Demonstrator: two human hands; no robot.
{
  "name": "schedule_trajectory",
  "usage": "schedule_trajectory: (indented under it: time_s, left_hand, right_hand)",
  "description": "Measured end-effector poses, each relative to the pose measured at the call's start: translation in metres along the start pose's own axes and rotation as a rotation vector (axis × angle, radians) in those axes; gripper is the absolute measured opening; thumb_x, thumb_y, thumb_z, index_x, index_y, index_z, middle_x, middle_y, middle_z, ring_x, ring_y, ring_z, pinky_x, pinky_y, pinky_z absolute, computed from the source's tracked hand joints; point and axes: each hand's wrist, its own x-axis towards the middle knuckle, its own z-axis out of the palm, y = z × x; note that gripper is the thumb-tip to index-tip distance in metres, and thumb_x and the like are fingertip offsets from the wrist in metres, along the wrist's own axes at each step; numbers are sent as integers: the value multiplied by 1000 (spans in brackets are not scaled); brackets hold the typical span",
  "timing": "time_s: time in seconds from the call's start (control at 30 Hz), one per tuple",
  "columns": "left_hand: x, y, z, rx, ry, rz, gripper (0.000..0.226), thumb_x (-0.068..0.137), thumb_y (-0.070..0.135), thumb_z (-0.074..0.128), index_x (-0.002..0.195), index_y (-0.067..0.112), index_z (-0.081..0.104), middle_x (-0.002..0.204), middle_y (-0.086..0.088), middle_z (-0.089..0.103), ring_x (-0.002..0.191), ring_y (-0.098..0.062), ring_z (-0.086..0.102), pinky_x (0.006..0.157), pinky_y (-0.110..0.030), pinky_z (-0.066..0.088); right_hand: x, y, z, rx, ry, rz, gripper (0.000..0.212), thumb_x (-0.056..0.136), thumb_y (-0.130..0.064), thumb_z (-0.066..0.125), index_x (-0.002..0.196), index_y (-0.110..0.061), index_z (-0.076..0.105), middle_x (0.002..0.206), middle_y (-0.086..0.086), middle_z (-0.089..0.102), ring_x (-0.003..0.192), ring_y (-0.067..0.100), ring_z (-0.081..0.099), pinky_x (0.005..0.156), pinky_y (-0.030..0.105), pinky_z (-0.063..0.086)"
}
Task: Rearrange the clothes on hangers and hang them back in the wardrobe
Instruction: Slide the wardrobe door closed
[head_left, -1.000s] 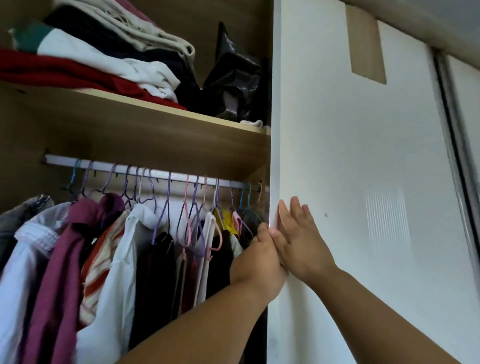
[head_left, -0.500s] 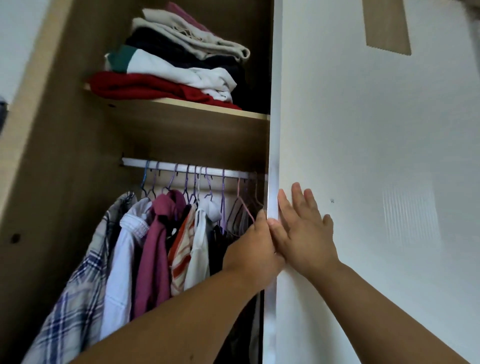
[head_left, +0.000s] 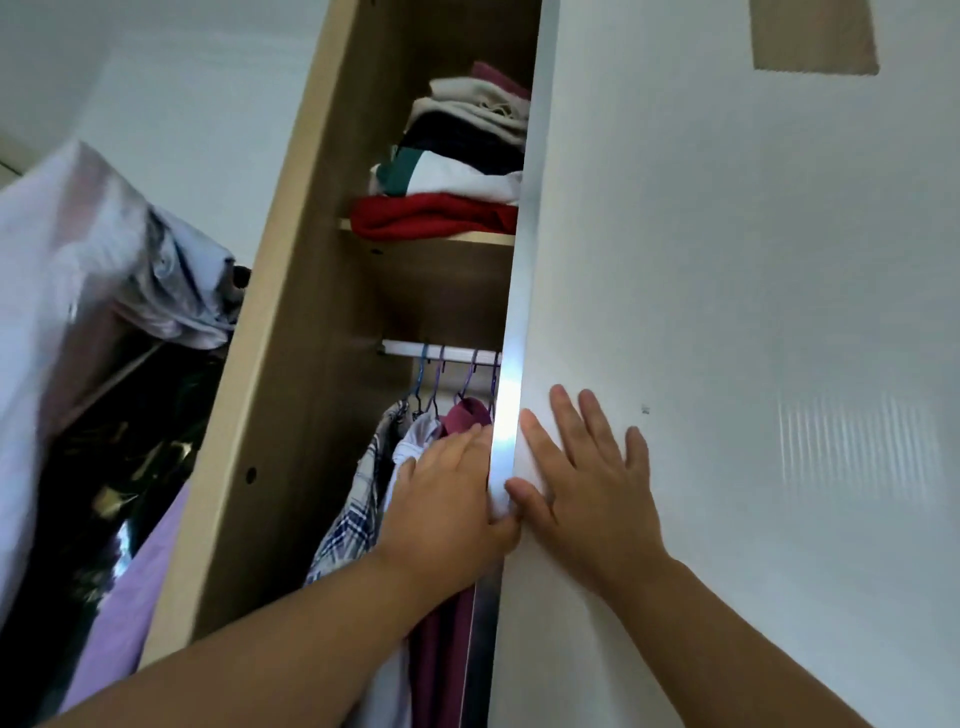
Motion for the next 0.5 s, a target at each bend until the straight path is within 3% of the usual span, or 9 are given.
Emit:
schedule_trajectory:
  time_s: [0.07, 0.2, 0.27, 0.4, 0.5]
  left_hand:
    - [-8, -18, -14, 178, -11, -31, 78, 80, 66, 45, 146, 36, 16, 153, 12, 25, 143, -12, 17, 118, -46, 15]
    - [-17, -45, -41, 339, 44, -73, 88, 78, 71, 44, 149, 35, 8, 159, 10, 8, 146, -13, -2, 111, -44, -6]
    - [-21, -56, -54, 401, 50, -96, 90, 77, 71, 45, 149, 34, 7, 159, 7, 4, 146, -16, -6, 111, -47, -7]
    - [-28, -75, -75, 505, 115, -133, 93, 65, 68, 50, 145, 26, 28, 156, -6, 23, 144, -25, 12, 109, -56, 20]
    - [-32, -89, -85, 506, 114, -171, 102, 68, 67, 53, 150, 23, 13, 159, -7, 4, 145, -25, -6, 113, -51, 9]
  right_hand:
    - [2, -11, 2, 8, 4, -59, 68, 91, -65, 10, 136, -27, 45, 147, 7, 41, 134, 32, 41, 101, 58, 30]
    - [11, -40, 9, 33, 11, -125, 64, 88, -65, 22, 138, -29, 42, 150, 5, 37, 137, 29, 37, 104, 55, 24]
    - [17, -58, 12, 54, 15, -136, 65, 87, -65, 26, 139, -30, 43, 151, 4, 36, 138, 29, 35, 105, 54, 20]
    - [27, -89, 16, 74, 6, -142, 66, 87, -64, 29, 141, -29, 41, 152, 3, 32, 140, 28, 31, 107, 55, 23]
    - [32, -108, 15, 89, -3, -146, 68, 86, -63, 26, 141, -25, 41, 152, 5, 33, 139, 28, 32, 105, 56, 29]
